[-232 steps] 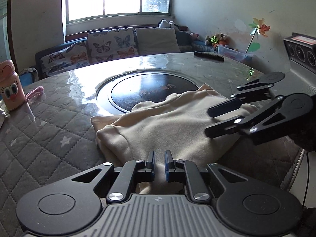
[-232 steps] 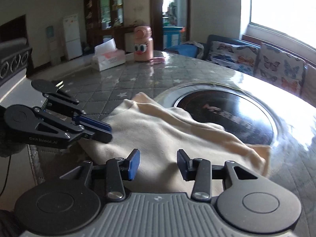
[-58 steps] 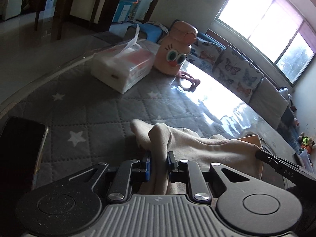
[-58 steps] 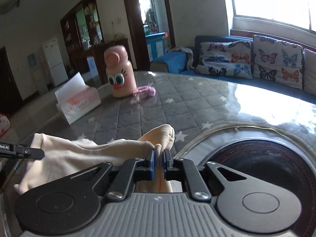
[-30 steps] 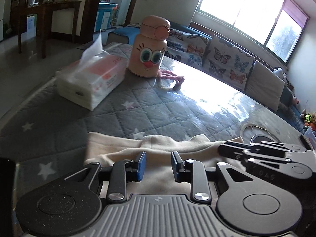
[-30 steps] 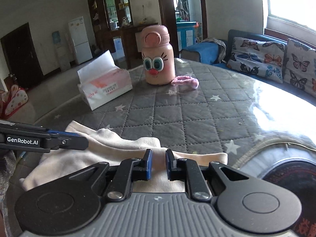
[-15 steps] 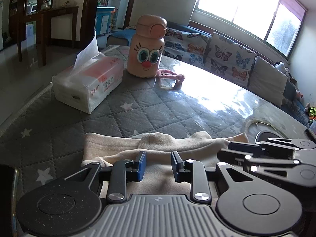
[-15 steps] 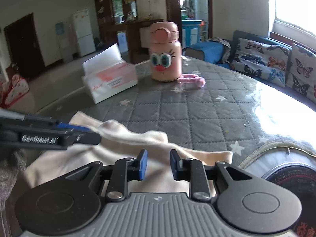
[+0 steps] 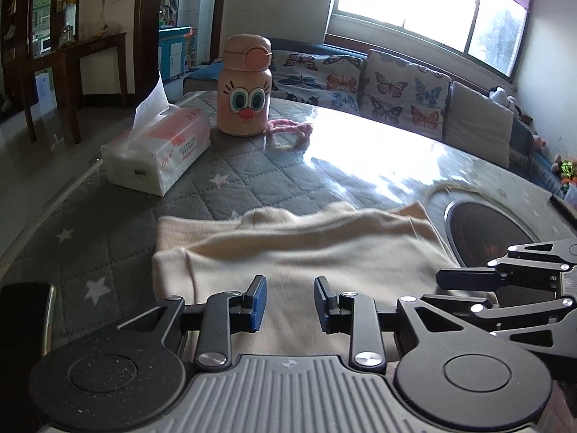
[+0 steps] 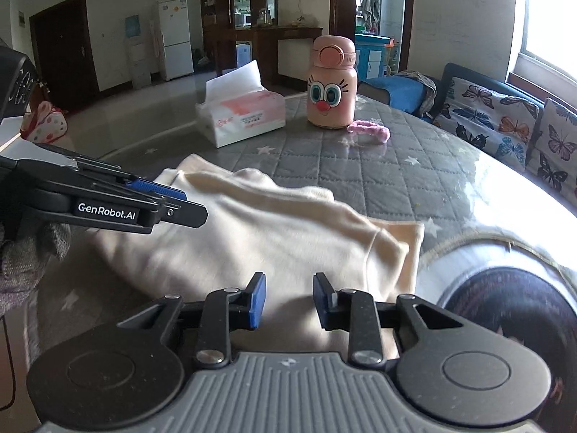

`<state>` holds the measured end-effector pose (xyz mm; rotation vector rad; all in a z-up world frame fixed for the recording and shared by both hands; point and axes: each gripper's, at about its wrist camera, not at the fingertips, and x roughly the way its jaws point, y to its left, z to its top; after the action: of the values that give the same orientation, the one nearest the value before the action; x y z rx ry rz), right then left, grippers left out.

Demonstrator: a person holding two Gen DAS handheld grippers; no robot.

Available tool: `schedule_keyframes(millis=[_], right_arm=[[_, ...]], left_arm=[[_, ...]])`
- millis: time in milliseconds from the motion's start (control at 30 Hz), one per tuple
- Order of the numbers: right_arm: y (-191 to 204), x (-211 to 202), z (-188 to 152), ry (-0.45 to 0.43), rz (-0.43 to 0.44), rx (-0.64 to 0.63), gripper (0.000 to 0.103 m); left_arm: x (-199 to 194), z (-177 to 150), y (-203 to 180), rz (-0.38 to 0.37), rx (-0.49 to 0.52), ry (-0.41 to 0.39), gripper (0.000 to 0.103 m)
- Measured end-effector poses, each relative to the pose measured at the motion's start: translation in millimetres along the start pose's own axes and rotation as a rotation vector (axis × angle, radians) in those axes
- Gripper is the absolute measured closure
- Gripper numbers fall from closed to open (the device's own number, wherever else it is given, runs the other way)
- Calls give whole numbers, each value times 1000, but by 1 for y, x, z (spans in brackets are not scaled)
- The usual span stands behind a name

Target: Fold clothes

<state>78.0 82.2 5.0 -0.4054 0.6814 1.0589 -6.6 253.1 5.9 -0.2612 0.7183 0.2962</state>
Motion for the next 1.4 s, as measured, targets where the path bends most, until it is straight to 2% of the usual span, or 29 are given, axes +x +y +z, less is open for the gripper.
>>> schedule_keyframes(millis=[167,267,333,433,567,600,733,833,900,967,1033,1167,1300,1400], right_arm=[[7,-15,-20,-27,-27,-7,68],[11,-22,-27,-47,-47,-17,68],[13,-25,-29,-61,-48,-16,67],[15,-25,-32,-71,-45,-10,64],[16,-24,-36,-69,-39,10,63],[17,-26,-36,-72,-36,11,60],[20,-31,-38,-87,-26,17,47],[22,-34,-40,-90,-19,20,42],[24,-33,-42,-82,-18,21,31],[25,-34,-45,-80,-19,24,29],[25,-35,-46,-79,-20,26,20],[25,-38,-49,-76,-21,32,19],[25,-39,-55,-68,-24,40,12],[25,-39,-59,-61,-25,42,11]], left_arm=[[-15,-20,1,10,-8,10,70],[-21,-29,3,12,-16,6,70],[-25,-33,2,11,-24,-1,69],[-30,-37,1,8,-31,-16,64],[-32,-43,2,9,-48,-4,63],[-33,-45,2,9,-52,-4,61],[-38,-50,2,6,-63,-5,49],[-41,-55,-2,6,-58,-8,42],[-43,-58,-5,10,-53,-7,34],[-45,-61,-7,15,-47,-9,26],[-46,-63,-10,20,-42,-11,20],[-50,-67,-13,26,-37,-16,11],[-52,-70,-15,34,-35,-21,7],[-54,-72,-16,38,-34,-20,4]])
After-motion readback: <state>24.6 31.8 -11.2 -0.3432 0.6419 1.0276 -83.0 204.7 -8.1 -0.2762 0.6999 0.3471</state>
